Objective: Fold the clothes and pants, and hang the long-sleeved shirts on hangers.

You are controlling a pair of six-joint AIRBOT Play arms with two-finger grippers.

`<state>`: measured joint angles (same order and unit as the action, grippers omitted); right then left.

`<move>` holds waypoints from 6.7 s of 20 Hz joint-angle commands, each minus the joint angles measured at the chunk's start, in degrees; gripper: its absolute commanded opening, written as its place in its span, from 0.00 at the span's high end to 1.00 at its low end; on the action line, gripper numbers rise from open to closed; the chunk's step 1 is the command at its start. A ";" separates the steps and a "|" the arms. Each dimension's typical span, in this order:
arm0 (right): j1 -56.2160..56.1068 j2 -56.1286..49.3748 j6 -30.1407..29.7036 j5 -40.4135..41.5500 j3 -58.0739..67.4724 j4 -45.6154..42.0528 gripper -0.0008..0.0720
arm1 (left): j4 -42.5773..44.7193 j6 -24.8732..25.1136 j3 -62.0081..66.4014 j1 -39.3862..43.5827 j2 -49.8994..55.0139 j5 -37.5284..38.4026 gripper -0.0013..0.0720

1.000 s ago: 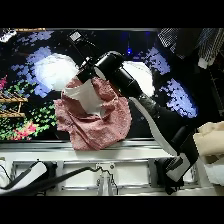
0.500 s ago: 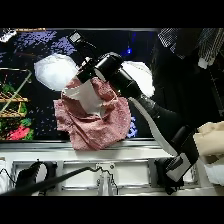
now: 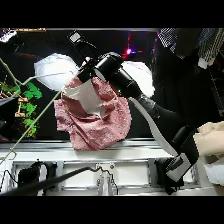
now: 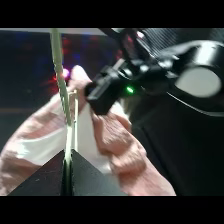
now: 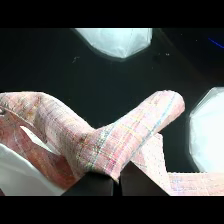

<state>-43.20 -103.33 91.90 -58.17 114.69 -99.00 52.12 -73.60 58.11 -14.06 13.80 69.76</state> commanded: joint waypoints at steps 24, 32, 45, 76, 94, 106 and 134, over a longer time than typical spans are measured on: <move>-0.04 2.84 -0.04 -2.89 0.17 2.89 0.96 | -7.37 38.32 -0.07 1.22 17.55 -3.39 0.97; -0.04 2.84 -0.02 -2.73 0.17 2.91 0.96 | -18.43 39.15 -0.09 1.18 25.00 -4.17 0.97; -0.09 2.82 -0.04 -4.17 0.15 4.42 0.96 | -20.28 53.53 5.09 1.20 29.68 -4.57 0.97; 5.53 4.83 -3.76 -0.83 0.17 2.60 0.96 | -64.02 51.06 4.00 5.31 78.60 25.46 0.97; 11.69 4.81 -9.70 2.64 0.17 7.61 0.96 | -79.87 29.42 4.04 9.29 92.98 27.74 0.97; 4.35 4.83 -17.07 -2.60 0.17 6.71 0.96 | -106.71 36.57 4.22 5.01 94.20 36.35 0.97; 15.78 4.70 -12.92 15.54 0.17 4.79 0.96 | -79.28 27.30 3.26 0.37 74.60 36.30 0.97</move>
<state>-27.77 -98.61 78.98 -42.65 114.80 -94.28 -32.60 -46.26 61.98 -12.56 90.13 106.06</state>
